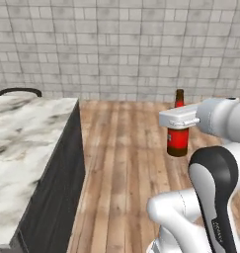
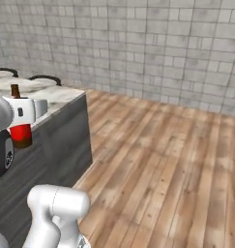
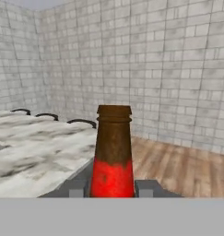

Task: Get the candle and the beer from the cabinet and move them to the dining counter.

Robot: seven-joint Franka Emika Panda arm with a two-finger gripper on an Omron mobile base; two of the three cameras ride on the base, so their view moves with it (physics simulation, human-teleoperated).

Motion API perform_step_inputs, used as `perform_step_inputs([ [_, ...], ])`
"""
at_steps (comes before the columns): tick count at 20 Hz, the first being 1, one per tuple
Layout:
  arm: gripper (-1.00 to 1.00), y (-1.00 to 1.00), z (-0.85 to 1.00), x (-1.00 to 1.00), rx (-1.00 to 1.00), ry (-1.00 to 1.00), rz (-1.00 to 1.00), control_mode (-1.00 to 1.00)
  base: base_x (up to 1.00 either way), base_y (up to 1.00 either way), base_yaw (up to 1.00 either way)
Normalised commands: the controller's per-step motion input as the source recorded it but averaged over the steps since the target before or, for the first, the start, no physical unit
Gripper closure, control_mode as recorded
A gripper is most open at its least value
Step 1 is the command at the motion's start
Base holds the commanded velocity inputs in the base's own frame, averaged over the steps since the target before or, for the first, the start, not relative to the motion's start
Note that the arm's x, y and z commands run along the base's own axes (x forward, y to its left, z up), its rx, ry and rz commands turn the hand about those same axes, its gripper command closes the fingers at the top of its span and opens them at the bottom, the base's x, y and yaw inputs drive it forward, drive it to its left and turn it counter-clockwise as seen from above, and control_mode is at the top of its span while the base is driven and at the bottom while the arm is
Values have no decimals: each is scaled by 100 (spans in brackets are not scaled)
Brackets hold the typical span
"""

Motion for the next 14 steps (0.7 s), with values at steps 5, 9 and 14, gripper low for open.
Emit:
perform_step_inputs([
  [5, 100, 0, 0, 0, 0, 0, 0, 100, 87, -78, 49],
  [9, 100, 0, 0, 0, 0, 0, 0, 100, 84, -78, 50],
  [14, 100, 0, 0, 0, 0, 0, 0, 100, 82, -77, 51],
])
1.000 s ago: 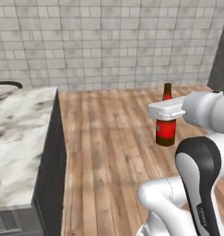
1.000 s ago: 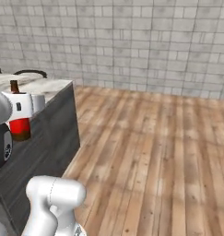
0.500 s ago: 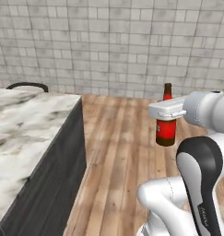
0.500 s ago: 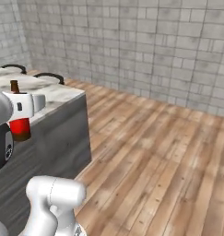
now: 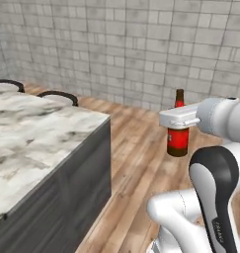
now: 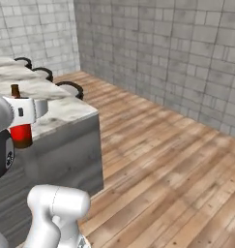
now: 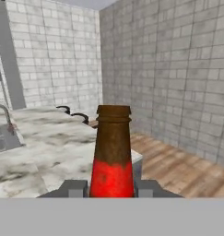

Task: Get the candle and the beer from the cabinet and move them to the dining counter.

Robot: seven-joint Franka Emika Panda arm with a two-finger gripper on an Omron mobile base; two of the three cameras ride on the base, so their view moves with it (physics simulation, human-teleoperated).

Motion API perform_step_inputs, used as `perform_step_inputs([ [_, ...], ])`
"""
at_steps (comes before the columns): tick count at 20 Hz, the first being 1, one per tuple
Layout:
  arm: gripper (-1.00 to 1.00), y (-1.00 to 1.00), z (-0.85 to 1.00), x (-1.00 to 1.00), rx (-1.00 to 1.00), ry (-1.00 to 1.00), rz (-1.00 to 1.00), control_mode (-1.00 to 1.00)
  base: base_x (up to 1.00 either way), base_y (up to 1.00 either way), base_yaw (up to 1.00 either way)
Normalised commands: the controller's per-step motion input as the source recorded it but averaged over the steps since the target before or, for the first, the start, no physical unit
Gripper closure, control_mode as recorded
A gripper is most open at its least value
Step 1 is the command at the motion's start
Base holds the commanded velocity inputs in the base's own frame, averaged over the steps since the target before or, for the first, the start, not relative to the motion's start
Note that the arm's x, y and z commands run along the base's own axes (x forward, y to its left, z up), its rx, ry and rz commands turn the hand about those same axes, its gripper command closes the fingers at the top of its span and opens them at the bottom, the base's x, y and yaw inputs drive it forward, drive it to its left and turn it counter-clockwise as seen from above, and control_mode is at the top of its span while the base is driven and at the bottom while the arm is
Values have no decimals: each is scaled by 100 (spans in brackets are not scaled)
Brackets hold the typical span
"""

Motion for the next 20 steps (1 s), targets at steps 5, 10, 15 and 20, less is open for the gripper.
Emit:
perform_step_inputs([
  [5, 100, 0, 0, 0, 0, 0, 0, 100, 77, -69, 51],
  [10, 100, 0, 0, 0, 0, 0, 0, 100, 76, -62, 52],
  [15, 100, 0, 0, 0, 0, 0, 0, 100, 77, -61, 56],
  [20, 100, 0, 0, 0, 0, 0, 0, 100, 75, -38, 58],
])
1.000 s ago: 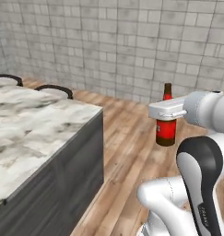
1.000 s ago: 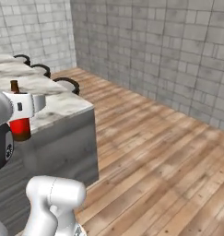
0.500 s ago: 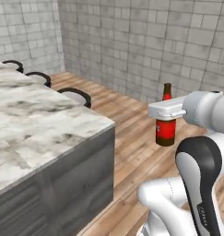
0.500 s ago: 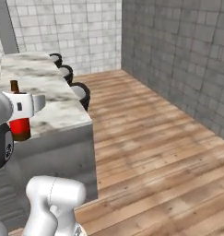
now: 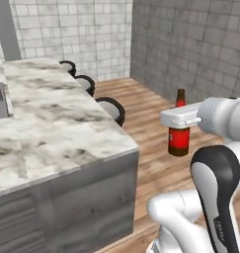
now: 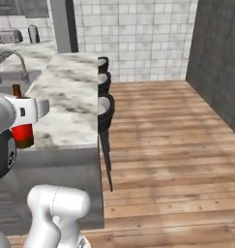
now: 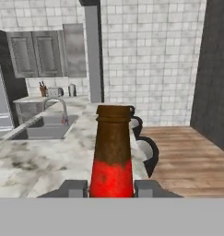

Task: Get the candle and the beer from the cabinet and move them to the dining counter.

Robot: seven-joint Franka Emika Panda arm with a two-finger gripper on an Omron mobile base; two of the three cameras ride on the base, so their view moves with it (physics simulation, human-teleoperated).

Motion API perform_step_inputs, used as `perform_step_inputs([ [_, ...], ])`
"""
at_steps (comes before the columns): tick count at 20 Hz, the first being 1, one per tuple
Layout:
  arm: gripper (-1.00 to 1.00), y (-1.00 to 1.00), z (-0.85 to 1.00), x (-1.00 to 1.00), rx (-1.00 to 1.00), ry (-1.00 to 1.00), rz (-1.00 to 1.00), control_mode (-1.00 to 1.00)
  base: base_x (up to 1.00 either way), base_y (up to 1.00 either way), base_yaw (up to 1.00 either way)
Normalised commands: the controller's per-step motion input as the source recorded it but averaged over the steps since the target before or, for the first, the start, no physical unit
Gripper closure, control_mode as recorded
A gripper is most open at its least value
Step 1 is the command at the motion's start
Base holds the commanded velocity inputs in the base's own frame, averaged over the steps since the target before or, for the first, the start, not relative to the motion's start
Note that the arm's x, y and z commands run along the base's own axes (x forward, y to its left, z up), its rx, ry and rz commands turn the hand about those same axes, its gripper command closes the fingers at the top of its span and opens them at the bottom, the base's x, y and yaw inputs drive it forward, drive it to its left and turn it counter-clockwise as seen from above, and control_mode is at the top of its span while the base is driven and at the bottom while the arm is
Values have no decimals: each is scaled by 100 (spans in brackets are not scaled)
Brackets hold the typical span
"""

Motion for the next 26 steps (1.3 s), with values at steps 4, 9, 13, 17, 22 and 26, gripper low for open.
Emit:
perform_step_inputs([
  [4, 100, 0, 0, 0, 0, 0, 0, 100, 78, -15, 53],
  [9, 100, 0, 0, 0, 0, 0, 0, 100, 69, -62, 51],
  [13, 100, 0, 0, 0, 0, 0, 0, 100, 46, -100, 41],
  [17, 100, 0, 0, 0, 0, 0, 0, 100, 11, -100, 28],
  [22, 100, 0, 0, 0, 0, 0, 0, 100, 18, -100, 25],
  [26, 100, 0, 0, 0, 0, 0, 0, 100, 16, -100, 29],
])
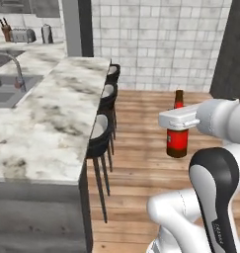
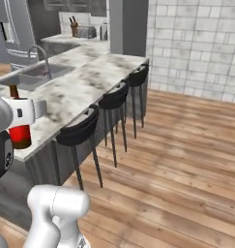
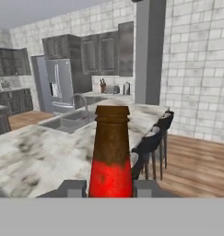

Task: Get the candle and the beer from the cabinet and move them to the dining counter.

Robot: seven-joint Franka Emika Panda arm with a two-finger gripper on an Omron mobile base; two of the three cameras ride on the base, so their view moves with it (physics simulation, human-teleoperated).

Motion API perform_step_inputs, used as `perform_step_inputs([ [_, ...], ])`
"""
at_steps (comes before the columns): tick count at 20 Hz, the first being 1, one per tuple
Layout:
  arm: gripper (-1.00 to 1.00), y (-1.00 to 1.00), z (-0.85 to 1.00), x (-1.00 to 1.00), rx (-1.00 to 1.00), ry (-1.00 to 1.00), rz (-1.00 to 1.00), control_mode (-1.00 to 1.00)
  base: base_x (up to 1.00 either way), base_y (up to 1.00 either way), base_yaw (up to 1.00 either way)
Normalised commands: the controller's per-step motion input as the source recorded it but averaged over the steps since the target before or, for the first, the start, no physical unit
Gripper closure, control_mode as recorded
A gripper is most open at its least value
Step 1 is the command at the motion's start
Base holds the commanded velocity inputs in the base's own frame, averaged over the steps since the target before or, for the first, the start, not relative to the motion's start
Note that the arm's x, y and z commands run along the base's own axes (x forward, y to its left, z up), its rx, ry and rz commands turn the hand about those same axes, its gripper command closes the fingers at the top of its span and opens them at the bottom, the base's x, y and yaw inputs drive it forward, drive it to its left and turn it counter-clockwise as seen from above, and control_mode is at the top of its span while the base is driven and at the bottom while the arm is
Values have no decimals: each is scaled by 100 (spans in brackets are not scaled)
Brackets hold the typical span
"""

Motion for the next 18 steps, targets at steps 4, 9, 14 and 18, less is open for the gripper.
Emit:
perform_step_inputs([
  [4, 100, 0, 0, 0, 0, 0, 0, 100, 26, -100, 33],
  [9, 100, 0, 0, 0, 0, 0, 0, 100, 24, -98, 37],
  [14, 100, 0, 0, 0, 0, 0, 0, 100, 32, -70, 59],
  [18, 100, 0, 0, 0, 0, 0, 0, 100, 43, -61, 67],
])
